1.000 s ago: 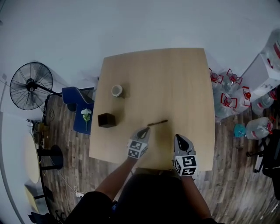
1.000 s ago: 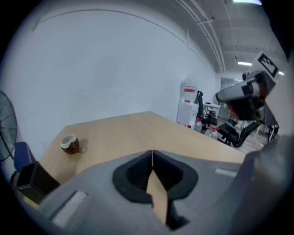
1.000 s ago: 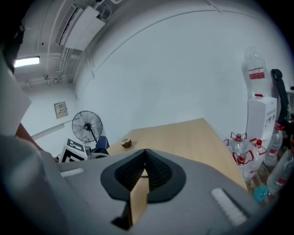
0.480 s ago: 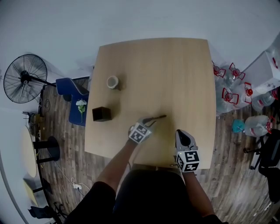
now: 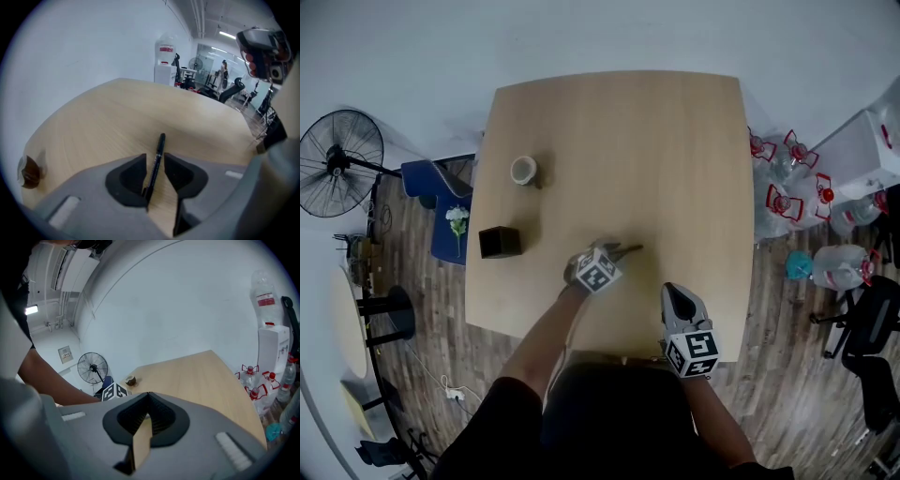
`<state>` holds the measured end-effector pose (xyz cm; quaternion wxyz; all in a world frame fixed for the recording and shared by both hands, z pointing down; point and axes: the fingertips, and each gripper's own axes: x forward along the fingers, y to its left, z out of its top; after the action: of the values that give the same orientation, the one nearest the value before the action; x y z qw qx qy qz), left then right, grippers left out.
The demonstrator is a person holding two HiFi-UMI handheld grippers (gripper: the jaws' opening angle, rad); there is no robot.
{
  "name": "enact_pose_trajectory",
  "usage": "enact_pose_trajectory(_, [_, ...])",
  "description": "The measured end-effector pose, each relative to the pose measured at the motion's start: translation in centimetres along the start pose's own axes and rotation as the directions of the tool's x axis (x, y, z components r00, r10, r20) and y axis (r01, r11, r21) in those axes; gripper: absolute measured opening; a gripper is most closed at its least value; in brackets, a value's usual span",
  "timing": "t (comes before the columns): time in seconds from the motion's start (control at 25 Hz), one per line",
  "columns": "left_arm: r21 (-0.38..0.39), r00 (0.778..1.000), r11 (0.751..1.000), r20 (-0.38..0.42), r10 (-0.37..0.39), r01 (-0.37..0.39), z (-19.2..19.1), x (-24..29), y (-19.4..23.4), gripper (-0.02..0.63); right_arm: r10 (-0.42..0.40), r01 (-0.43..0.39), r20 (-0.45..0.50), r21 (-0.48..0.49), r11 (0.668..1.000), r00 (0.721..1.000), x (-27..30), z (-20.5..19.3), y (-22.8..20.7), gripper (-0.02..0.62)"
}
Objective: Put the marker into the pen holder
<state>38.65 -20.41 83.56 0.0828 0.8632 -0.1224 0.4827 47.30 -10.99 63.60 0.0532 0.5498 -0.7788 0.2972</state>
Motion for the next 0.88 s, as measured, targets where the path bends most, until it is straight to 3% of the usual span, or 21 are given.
enact_pose_trajectory(0.36, [0.019, 0.998, 0.999, -0.066, -0.025, 0.026, -1.3, 1.4, -0.3, 0.098, -0.024, 0.024, 0.013, 0.014, 1.0, 1.0, -0.4, -0.2, -1.5, 0.0])
enact_pose_trajectory(0.44, [0.016, 0.997, 1.0, -0.07, -0.018, 0.019, -1.3, 1.5, -0.8, 0.048, -0.029, 0.029, 0.014, 0.02, 0.999, 0.999, -0.8, -0.4, -2.0, 0.0])
enact_pose_trajectory(0.52, [-0.011, 0.998, 1.0, -0.069, -0.01, 0.01, -1.4, 1.4, -1.2, 0.046, -0.039, 0.039, 0.005, 0.029, 0.999, 0.999, -1.2, -1.0, -2.5, 0.0])
enact_pose_trajectory(0.76, [-0.104, 0.999, 0.994, -0.039, 0.015, -0.019, -1.9, 0.0, -1.8, 0.044, -0.058, 0.058, 0.003, 0.038, 0.998, 0.998, -2.1, -2.3, -3.3, 0.0])
enact_pose_trajectory(0.88, [-0.134, 0.998, 0.99, 0.036, 0.052, -0.047, -1.0, -2.3, -1.9, 0.046, -0.073, 0.072, 0.016, 0.048, 0.996, 0.997, -2.5, -2.2, -3.5, 0.0])
